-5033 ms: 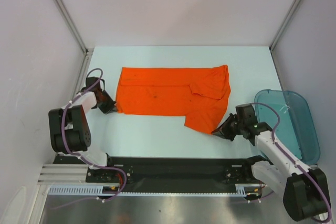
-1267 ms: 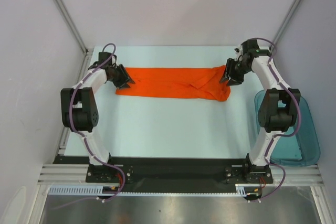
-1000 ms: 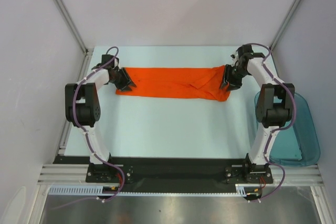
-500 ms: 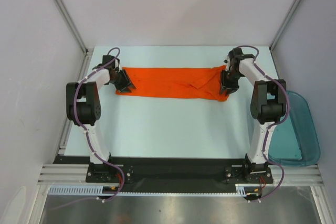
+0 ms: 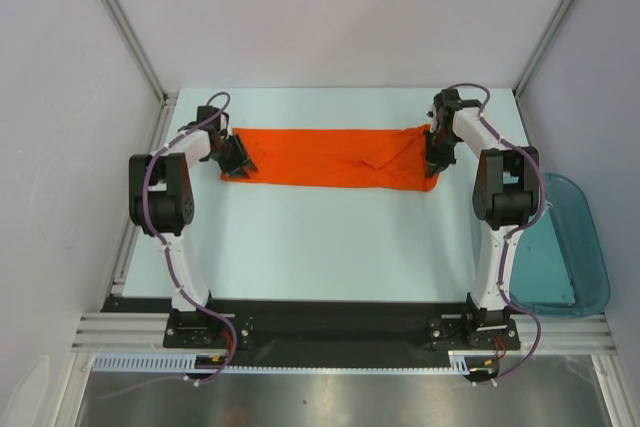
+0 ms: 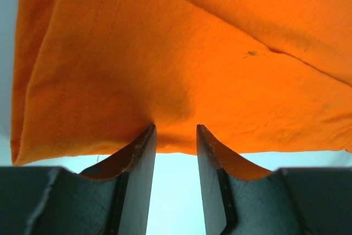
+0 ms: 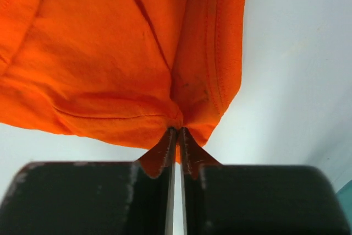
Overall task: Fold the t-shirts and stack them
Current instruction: Fold the tshirt
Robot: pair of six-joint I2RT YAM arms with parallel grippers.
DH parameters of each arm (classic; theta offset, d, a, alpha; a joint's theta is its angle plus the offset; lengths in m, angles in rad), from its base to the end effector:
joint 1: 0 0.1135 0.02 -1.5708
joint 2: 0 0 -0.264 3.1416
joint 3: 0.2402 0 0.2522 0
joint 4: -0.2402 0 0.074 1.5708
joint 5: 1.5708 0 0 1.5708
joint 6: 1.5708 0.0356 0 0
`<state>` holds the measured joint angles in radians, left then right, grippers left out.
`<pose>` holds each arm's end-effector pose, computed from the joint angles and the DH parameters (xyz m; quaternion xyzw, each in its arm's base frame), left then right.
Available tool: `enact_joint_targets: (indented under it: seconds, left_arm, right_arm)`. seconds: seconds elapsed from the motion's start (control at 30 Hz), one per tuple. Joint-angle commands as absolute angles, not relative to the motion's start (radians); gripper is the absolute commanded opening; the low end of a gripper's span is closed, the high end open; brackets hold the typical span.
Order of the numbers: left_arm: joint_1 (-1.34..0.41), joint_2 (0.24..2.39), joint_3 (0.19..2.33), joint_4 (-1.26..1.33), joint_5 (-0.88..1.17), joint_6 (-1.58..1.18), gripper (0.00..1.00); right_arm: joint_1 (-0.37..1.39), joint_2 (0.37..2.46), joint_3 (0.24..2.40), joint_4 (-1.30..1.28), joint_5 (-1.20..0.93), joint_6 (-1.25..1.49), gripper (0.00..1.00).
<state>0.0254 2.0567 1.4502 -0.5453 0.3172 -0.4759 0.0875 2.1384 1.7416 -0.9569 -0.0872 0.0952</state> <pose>0.4228 -0.0004 0.1581 -0.2077 0.9438 -0.1965 0.1657 0.4327 0.0411 0.1899 -0.0009 0.9932 0.0530 0.1038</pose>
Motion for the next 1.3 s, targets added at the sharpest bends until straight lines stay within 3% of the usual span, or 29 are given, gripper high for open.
enact_joint_targets:
  seconds: [0.0, 0.03, 0.43, 0.7, 0.9, 1.1, 1.27]
  left_arm:
    - [0.037, 2.065, 1.489, -0.554, 0.299, -0.451, 0.41]
    - [0.038, 2.066, 1.489, -0.555, 0.298, -0.451, 0.40]
    - [0.051, 2.079, 1.499, -0.560, 0.281, -0.446, 0.41]
    - [0.061, 2.065, 1.497, -0.569, 0.281, -0.434, 0.41]
    - [0.060, 2.025, 1.511, -0.574, 0.287, -0.431, 0.41]
    - [0.060, 1.976, 1.516, -0.584, 0.291, -0.428, 0.41]
    - [0.060, 1.963, 1.514, -0.581, 0.314, -0.440, 0.41]
  right_arm:
    - [0.086, 2.145, 1.809, -0.963, -0.060, 0.089, 0.05]
    - [0.083, 2.149, 1.813, -0.963, -0.055, 0.089, 0.00]
    - [0.064, 2.236, 1.914, -0.985, 0.024, 0.103, 0.00]
    - [0.074, 2.201, 1.795, -0.968, -0.012, 0.129, 0.00]
    - [0.072, 2.198, 1.868, -0.989, -0.038, 0.158, 0.21]
    - [0.069, 2.149, 1.931, -1.026, -0.066, 0.176, 0.33]
    - [0.074, 2.134, 1.957, -1.028, -0.152, 0.251, 0.37]
